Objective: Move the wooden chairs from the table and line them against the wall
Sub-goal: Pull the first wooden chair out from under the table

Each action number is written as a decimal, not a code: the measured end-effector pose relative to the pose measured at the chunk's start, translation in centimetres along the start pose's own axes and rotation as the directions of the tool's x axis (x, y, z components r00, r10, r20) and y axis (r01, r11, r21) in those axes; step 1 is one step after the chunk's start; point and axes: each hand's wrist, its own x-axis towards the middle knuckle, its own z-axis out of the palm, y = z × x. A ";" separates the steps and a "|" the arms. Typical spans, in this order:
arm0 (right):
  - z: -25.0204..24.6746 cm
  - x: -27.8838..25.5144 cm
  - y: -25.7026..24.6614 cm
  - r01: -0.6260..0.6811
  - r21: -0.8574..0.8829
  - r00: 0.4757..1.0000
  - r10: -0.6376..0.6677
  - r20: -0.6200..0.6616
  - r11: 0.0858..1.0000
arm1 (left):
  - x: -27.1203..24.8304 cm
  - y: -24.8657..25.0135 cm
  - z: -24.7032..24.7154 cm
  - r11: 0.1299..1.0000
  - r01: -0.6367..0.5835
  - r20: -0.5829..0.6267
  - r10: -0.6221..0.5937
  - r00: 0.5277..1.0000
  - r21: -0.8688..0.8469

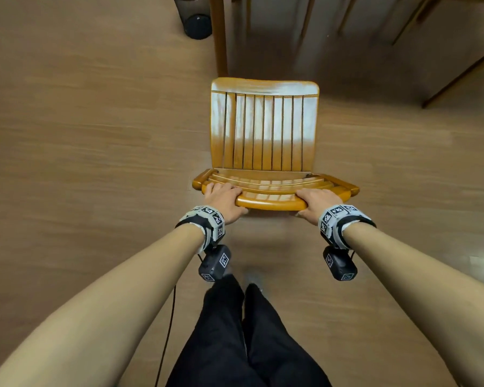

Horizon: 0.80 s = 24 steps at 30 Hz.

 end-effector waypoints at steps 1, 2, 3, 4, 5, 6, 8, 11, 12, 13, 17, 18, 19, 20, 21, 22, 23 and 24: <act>0.4 -1.0 0.0 0.009 0.001 1.000 -0.009 -0.001 1.000 | -1.0 0.4 0.6 1.000 -0.001 0.000 0.001 1.000 -0.006; 0.8 -1.9 0.0 0.019 0.003 1.000 -0.019 -0.005 1.000 | -2.0 0.7 1.1 1.000 0.000 0.000 0.000 1.000 -0.010; 1.3 -2.8 0.0 0.025 0.005 1.000 -0.025 -0.010 1.000 | -2.8 1.0 1.7 1.000 0.001 -0.001 -0.001 1.000 -0.015; 1.8 -3.6 0.1 0.027 0.006 1.000 -0.027 -0.012 1.000 | -3.7 1.2 2.3 1.000 0.005 0.000 -0.005 1.000 -0.023; 2.3 -4.4 0.0 0.029 0.007 1.000 -0.029 -0.011 1.000 | -4.4 1.5 2.8 1.000 0.007 0.002 -0.007 1.000 -0.027; 2.9 -5.0 0.0 0.029 0.007 1.000 -0.029 -0.010 1.000 | -5.1 1.6 3.4 1.000 0.007 0.003 -0.007 1.000 -0.024; 3.9 -6.2 -0.3 0.033 0.005 0.999 -0.033 -0.013 0.999 | -6.3 1.9 4.5 1.000 0.007 0.005 -0.007 1.000 -0.019; 5.4 -7.8 -0.6 0.044 0.000 0.999 -0.044 -0.015 0.999 | -7.9 1.9 6.2 1.000 -0.008 -0.004 0.008 1.000 -0.024; 5.8 -8.3 -0.7 0.052 0.000 0.999 -0.052 -0.002 0.999 | -8.4 1.9 6.6 0.999 -0.017 0.000 0.017 1.000 -0.029; 6.2 -8.7 -0.8 0.063 -0.002 0.998 -0.063 0.014 0.998 | -8.9 1.9 7.0 0.999 -0.026 0.009 0.026 1.000 -0.033; 6.9 -9.9 -1.1 0.074 -0.013 0.997 -0.074 0.027 0.997 | -10.3 2.1 7.7 0.999 -0.034 0.049 0.036 0.998 -0.041; 6.8 -10.1 -1.1 0.073 -0.020 0.997 -0.073 0.030 0.997 | -10.4 2.2 7.8 0.998 -0.034 0.055 0.036 0.998 -0.043; 6.8 -10.2 -1.1 0.075 -0.025 0.997 -0.074 0.033 0.997 | -10.6 2.3 7.9 0.998 -0.035 0.054 0.037 0.998 -0.047; 6.6 -10.2 -1.1 0.078 -0.028 0.996 -0.077 0.034 0.997 | -10.6 2.4 8.0 0.998 -0.036 0.048 0.039 0.998 -0.051; 6.4 -10.2 -1.0 0.083 -0.030 0.996 -0.082 0.033 0.996 | -10.5 2.5 8.0 0.998 -0.038 0.043 0.040 0.998 -0.055; 6.1 -10.1 -0.9 0.085 -0.031 0.996 -0.084 0.030 0.996 | -10.5 2.6 7.9 0.998 -0.037 0.040 0.040 0.998 -0.058; 5.9 -9.9 -0.7 0.085 -0.032 0.996 -0.084 0.027 0.996 | -10.3 2.7 7.7 0.998 -0.035 0.038 0.038 0.999 -0.060; 5.6 -9.7 -0.6 0.084 -0.034 0.996 -0.083 0.025 0.996 | -10.1 2.8 7.6 0.998 -0.032 0.037 0.034 0.999 -0.062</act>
